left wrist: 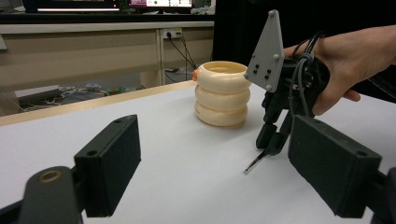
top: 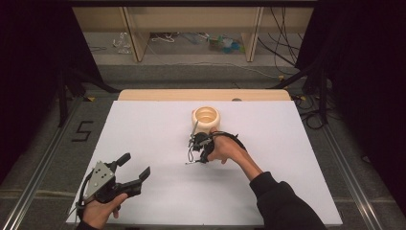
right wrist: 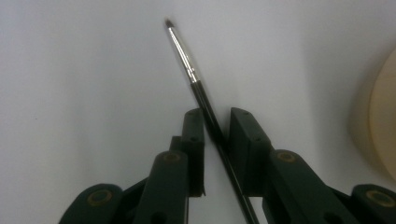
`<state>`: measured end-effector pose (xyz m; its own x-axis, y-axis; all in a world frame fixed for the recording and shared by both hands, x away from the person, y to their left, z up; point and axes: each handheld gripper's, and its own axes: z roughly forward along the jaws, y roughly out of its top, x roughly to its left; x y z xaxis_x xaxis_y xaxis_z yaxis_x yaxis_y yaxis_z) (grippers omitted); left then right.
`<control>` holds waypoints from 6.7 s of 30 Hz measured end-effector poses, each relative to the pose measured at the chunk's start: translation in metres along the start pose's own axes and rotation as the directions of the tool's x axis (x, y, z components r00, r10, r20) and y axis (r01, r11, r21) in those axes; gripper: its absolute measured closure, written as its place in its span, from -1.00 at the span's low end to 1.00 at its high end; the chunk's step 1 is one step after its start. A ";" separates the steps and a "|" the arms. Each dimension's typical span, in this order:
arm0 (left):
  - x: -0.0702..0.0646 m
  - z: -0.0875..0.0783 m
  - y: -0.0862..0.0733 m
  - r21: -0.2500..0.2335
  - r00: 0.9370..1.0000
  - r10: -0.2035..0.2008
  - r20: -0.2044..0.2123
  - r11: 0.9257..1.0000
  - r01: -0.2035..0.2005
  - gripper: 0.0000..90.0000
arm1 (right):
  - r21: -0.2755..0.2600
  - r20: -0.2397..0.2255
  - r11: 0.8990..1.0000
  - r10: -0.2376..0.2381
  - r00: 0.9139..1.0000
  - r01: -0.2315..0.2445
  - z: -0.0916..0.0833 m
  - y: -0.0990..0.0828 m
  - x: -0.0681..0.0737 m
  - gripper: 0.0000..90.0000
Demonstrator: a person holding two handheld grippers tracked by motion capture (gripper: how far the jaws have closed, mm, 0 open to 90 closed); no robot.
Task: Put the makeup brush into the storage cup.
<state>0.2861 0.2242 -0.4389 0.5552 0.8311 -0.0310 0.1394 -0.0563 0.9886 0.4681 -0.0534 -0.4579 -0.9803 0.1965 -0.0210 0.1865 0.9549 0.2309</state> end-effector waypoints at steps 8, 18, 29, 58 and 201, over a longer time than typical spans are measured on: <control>0.000 0.000 0.000 0.000 1.000 0.002 -0.001 1.000 -0.002 -0.62 | 0.036 -0.002 0.999 -0.014 1.000 0.014 0.000 0.004 0.002 0.75; 0.000 0.000 0.000 0.000 1.000 -0.001 0.000 1.000 0.001 -0.62 | 0.034 0.005 0.999 -0.018 1.000 0.018 0.000 0.005 0.003 0.80; -0.001 0.000 0.000 -0.001 1.000 -0.005 0.000 1.000 0.005 -0.62 | 0.053 0.007 0.999 -0.001 1.000 0.001 0.000 0.007 0.006 0.85; -0.001 0.000 0.001 -0.006 1.000 -0.003 0.003 1.000 0.003 -0.62 | 0.022 0.021 1.000 0.011 1.000 -0.012 -0.011 0.010 0.007 0.90; -0.001 0.001 -0.001 0.004 1.000 -0.004 -0.002 1.000 0.004 -0.61 | -0.863 0.049 0.474 0.424 0.904 -0.175 -0.113 -0.043 -0.068 0.90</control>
<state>0.2866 0.2232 -0.4400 0.5531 0.8324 -0.0348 0.1450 -0.0551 0.9879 0.5192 -0.1326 -0.3567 -0.8042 0.5935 0.0312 0.2037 0.2259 0.9526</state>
